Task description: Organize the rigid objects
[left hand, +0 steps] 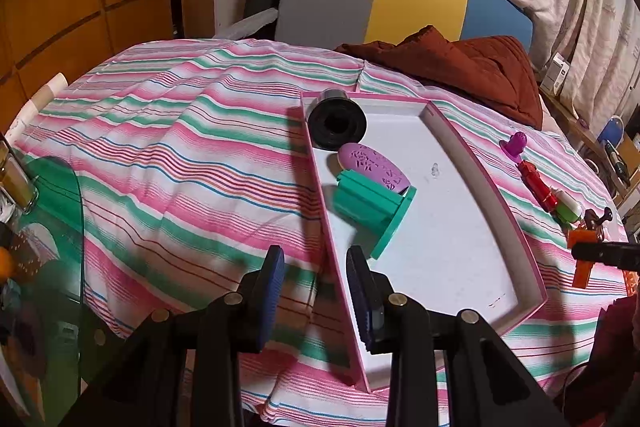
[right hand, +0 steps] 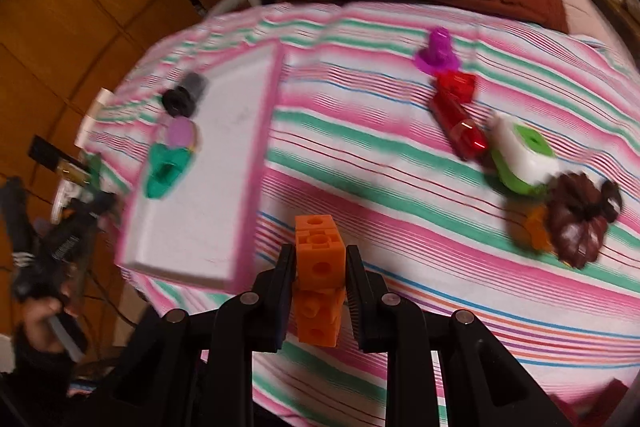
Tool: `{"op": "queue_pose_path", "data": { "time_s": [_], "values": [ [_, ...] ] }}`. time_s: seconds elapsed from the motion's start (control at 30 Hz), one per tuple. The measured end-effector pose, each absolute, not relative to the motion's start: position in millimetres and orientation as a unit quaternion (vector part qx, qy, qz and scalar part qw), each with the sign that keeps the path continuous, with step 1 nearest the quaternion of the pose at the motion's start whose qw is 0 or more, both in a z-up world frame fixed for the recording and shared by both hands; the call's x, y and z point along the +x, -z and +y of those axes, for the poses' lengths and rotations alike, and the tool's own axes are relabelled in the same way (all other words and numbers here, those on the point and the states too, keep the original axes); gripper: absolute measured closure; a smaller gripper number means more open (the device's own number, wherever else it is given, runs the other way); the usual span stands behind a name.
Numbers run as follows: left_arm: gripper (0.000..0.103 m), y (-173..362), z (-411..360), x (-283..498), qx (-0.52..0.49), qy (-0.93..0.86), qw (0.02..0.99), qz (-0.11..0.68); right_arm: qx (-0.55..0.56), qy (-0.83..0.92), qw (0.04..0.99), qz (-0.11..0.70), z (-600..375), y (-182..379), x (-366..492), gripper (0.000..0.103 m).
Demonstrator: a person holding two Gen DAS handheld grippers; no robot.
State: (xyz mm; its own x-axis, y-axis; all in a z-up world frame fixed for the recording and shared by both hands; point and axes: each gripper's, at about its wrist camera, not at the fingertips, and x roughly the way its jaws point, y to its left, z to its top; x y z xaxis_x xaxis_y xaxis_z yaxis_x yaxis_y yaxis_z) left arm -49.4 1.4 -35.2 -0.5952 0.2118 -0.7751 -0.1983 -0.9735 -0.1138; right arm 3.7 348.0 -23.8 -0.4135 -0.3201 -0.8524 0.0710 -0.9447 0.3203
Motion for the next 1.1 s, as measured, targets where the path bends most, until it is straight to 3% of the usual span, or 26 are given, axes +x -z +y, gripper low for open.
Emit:
{"op": "queue_pose_path", "data": {
  "time_s": [0.4,0.7,1.1],
  "values": [
    [0.071,37,-17,-48,-0.431,-0.897,0.095,-0.023,0.515,0.821,0.223,-0.107,242,18,-29,0.079],
    [0.071,41,-32,-48,-0.433,-0.897,0.077,-0.033,0.542,0.783,0.288,-0.099,165,47,-45,0.079],
    [0.071,44,-37,-48,-0.437,-0.896,0.070,-0.037,0.559,0.772,0.286,-0.101,130,85,-51,0.076]
  ]
}}
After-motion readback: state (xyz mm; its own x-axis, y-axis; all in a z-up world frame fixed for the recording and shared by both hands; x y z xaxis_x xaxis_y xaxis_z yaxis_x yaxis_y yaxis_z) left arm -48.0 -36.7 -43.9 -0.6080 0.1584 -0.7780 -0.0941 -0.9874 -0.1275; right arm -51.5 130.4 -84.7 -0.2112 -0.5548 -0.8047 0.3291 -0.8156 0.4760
